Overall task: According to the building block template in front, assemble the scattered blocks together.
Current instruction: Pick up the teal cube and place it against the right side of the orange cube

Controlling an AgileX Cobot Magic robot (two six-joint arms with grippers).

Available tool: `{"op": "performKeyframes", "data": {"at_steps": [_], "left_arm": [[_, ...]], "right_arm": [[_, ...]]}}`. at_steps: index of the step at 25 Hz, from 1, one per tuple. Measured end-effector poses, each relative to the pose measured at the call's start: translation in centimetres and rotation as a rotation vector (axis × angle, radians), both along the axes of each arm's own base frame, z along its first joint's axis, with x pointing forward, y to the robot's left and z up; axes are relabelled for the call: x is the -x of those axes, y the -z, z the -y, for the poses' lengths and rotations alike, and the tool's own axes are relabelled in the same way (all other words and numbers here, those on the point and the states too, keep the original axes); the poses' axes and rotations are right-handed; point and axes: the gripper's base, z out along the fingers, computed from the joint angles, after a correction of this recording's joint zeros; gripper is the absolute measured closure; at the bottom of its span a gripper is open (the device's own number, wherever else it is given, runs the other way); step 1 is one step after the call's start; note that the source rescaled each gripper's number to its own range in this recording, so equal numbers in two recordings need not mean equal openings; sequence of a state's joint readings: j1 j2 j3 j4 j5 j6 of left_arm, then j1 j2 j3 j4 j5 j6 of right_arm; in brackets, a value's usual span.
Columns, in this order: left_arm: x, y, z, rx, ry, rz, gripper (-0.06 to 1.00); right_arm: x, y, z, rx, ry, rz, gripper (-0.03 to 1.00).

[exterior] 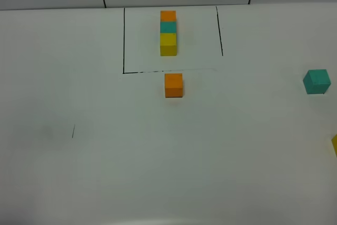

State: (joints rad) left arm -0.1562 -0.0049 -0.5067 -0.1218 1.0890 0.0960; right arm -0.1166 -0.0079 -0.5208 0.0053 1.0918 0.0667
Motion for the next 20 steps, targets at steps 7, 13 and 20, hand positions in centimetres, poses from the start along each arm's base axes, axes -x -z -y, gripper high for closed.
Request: {"op": "performKeyframes", "data": {"at_steps": [7,13,20], "left_arm": [[0.0,0.0,-0.01,0.0,-0.001,0.0,0.23],[-0.01,0.0,0.01,0.0,-0.014,0.0,0.29],[-0.09,0.0,0.14,0.001,-0.102,0.0,0.32]], "right_arm": [[0.0,0.0,-0.01,-0.002,0.0,0.0,0.27],[0.0,0.0,-0.01,-0.002,0.0,0.0,0.27],[0.0,0.0,-0.01,-0.003,0.0,0.0,0.27]]}}
